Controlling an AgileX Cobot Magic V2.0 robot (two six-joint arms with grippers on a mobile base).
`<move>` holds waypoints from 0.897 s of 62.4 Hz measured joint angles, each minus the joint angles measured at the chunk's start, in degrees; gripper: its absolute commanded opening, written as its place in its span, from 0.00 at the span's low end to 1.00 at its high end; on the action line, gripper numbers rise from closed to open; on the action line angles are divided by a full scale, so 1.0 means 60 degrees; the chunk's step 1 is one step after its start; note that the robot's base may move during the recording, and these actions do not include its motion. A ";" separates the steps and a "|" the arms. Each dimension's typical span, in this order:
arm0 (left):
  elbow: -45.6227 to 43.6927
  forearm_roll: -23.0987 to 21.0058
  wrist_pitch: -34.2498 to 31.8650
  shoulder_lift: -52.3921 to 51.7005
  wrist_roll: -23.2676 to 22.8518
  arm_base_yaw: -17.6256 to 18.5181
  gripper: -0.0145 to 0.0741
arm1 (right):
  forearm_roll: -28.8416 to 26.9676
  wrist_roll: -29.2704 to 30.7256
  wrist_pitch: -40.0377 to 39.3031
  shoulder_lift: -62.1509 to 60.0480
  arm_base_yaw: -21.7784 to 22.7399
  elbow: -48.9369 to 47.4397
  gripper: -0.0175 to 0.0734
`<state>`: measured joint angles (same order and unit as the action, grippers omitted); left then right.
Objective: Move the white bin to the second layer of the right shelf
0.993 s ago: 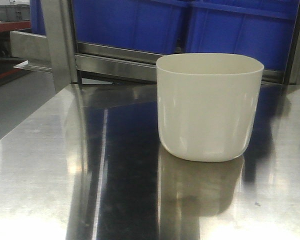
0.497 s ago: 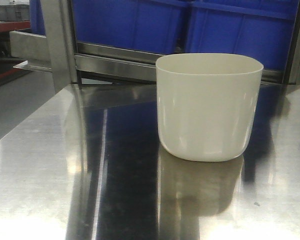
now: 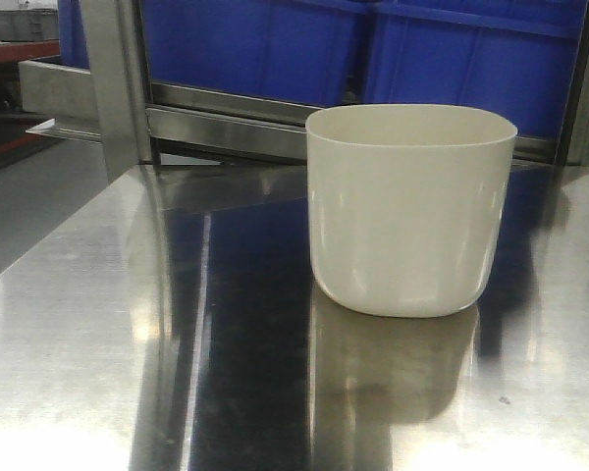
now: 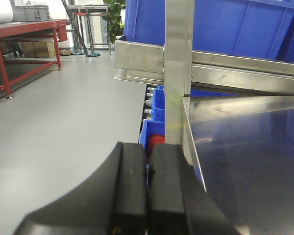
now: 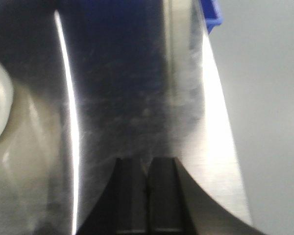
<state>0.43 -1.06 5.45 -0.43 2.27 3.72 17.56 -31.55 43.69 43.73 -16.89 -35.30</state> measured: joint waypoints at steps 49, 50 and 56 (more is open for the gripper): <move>0.0000 0.0000 0.0000 0.0000 0.0000 0.0000 0.26 | -0.0317 -0.1596 0.3221 0.6161 -0.2879 -0.6822 0.59; 0.0000 0.0000 0.0000 0.0000 0.0000 0.0000 0.26 | -0.0341 -0.1596 0.3221 0.6271 -0.2879 -0.6883 0.59; 0.0000 0.0000 0.0000 0.0000 0.0000 0.0000 0.26 | -0.0425 -0.1599 0.3199 0.6650 -0.2879 -0.7118 0.59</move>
<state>0.43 -1.06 5.45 -0.43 2.27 3.72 15.01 -41.14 62.88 83.63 -34.17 -78.01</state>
